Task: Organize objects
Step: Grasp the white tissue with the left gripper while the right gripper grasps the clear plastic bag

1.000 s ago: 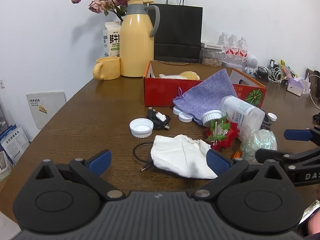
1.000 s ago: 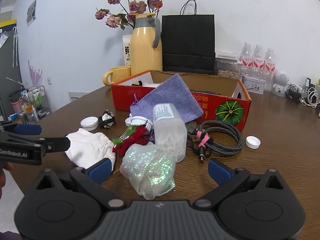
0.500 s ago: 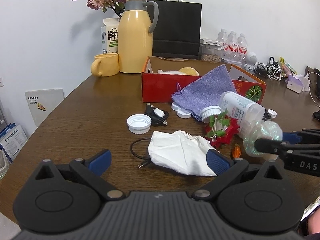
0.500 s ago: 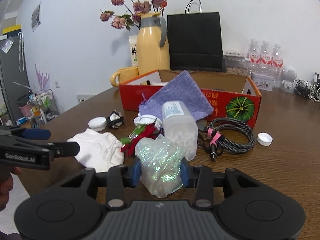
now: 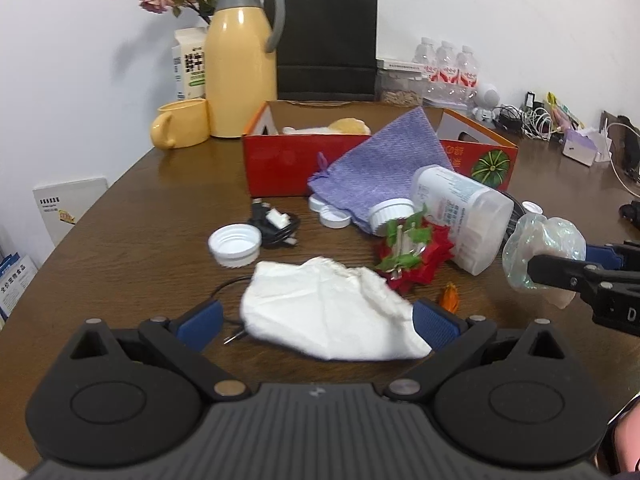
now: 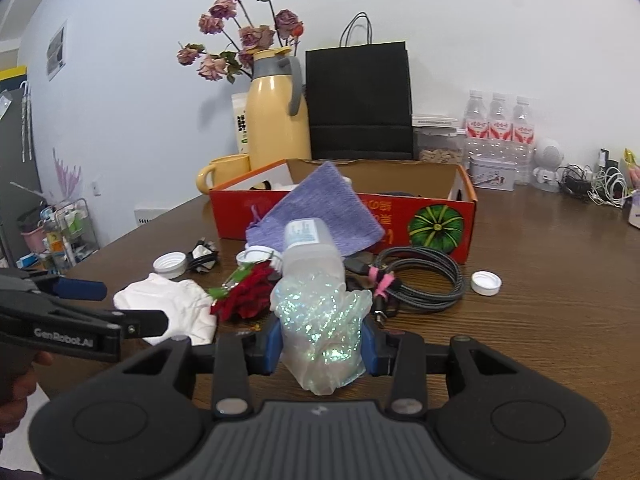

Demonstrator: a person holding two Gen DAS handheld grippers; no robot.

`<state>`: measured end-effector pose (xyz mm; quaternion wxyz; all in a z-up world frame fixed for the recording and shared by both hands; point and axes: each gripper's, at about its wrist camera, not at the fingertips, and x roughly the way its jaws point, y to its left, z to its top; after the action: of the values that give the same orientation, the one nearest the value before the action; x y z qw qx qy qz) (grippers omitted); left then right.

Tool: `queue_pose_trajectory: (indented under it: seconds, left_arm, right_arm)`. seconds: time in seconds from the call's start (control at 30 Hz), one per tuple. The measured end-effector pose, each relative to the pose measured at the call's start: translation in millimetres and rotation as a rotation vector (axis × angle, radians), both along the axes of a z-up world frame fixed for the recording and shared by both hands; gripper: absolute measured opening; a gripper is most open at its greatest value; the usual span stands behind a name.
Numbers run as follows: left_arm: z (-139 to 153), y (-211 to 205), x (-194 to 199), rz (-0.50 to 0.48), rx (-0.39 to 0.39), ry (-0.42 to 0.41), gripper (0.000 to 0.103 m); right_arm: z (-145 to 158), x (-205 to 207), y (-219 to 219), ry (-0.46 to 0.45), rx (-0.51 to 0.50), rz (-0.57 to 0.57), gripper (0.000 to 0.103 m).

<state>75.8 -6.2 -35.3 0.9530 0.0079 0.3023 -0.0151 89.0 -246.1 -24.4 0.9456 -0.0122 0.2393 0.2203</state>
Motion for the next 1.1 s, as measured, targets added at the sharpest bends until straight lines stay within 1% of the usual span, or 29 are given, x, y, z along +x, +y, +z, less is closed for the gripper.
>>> queue_pose_trajectory:
  seconds: [0.1,0.23,0.43,0.6,0.7,0.77,0.83,1.0,1.03,1.07,1.1]
  left_arm:
    - [-3,-9,10,-0.002,0.025,0.017,0.103]
    - [-11,-18,22,0.022,0.069,0.049,0.103]
    - [-14,-21,27,0.029,0.067,0.046,0.103]
    - [-17,-17,26,0.027,0.028,0.04,0.103]
    - [-17,-18,22,0.022,0.029,0.027,0.097]
    - [-17,-20,19,0.019,0.046,0.01,0.089]
    - [-16,-22,16,0.02,0.058,-0.001,0.083]
    - [-16,-23,12,0.017,0.088,-0.019,0.075]
    - [-17,-24,11,0.018,0.095,-0.024,0.07]
    - [-17,-24,9,0.021,0.106,-0.032,0.062]
    - [-17,-25,8,0.026,0.123,-0.041,0.059]
  right_arm:
    - [-1,1,-5,0.0,0.007,-0.007,0.038]
    - [-3,4,-11,0.003,0.018,-0.014,0.038]
    - [-9,6,-17,0.014,0.033,-0.018,0.038]
    - [-11,7,-19,0.019,0.041,-0.014,0.038]
    - [-12,8,-20,0.021,0.044,-0.015,0.038]
    - [-12,7,-20,0.021,0.045,-0.016,0.038]
    - [-11,7,-20,0.02,0.045,-0.015,0.038]
    - [-10,7,-19,0.018,0.042,-0.01,0.038]
    - [-10,6,-18,0.017,0.042,-0.009,0.038]
    - [-10,6,-18,0.016,0.041,-0.008,0.038]
    - [-10,6,-18,0.015,0.041,-0.007,0.038]
